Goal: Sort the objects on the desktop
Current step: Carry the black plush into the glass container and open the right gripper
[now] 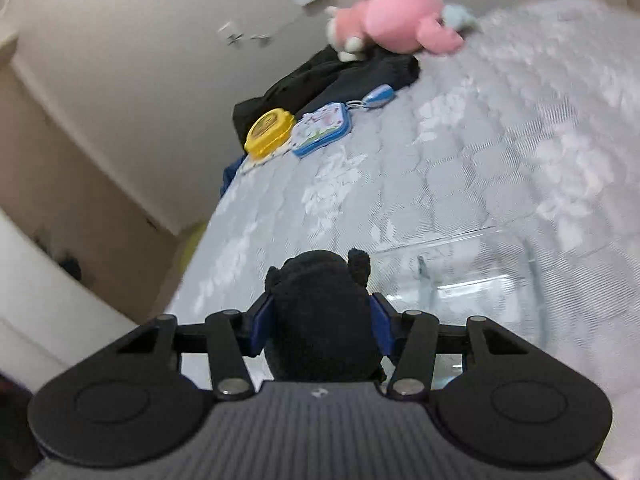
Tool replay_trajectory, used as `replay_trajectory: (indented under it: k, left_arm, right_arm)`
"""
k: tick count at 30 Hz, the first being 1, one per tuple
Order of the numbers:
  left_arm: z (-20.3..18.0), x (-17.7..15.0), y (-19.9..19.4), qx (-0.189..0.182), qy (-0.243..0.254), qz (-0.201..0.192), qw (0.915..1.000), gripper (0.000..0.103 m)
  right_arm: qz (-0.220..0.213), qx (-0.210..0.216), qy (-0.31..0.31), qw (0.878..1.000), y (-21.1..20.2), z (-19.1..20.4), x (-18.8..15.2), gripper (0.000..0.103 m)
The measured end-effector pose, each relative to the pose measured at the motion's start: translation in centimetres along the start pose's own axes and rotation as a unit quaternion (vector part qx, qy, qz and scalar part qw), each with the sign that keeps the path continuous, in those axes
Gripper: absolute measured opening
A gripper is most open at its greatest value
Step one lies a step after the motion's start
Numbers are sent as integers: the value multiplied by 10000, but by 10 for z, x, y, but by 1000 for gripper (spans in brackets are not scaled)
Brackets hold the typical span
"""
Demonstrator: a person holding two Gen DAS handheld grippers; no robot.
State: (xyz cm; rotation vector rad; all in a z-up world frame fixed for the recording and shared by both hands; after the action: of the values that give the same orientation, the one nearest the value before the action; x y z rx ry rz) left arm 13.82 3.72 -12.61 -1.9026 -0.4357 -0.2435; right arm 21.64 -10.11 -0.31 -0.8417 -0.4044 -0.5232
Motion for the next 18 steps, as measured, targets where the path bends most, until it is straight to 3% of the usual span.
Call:
replay_trajectory:
  k: [3,9,12,15,18]
  left_arm:
    - [-4,-1,7,66,235,95,9997,103]
    - [12,-2,20,-181,-384,332,9985,103]
    - [11,-4,22,-171,-336,353,9987,103]
    - [9,-5,23,-129,-226,374,9990,103]
    - [6,-7,26,-67,-106,394,9991,103]
  right_arm:
    - [-55,24,625,9980,22,-17,11,54]
    - [66,-7,1543,9880,59,-51,0,54]
    - [-99,-85,1854,9826,62,-61,0,54]
    - [-283,360,1863,9814,43,-45,15,54]
    - [-581,492,1509,9856,20,-26,33,54]
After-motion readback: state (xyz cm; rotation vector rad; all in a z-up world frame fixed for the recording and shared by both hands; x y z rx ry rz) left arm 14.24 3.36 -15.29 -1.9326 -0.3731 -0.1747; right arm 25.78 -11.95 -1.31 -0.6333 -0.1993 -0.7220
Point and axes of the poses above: each gripper's, at about its wrist camera, not at the fingertips, and y roughly the way its jaws point, z to its left, x to its top, the point moved 10 cm from there along y, roughly the way its jaws point, and after that the axes turned 3 degrees about y, right-handed, at the moved point
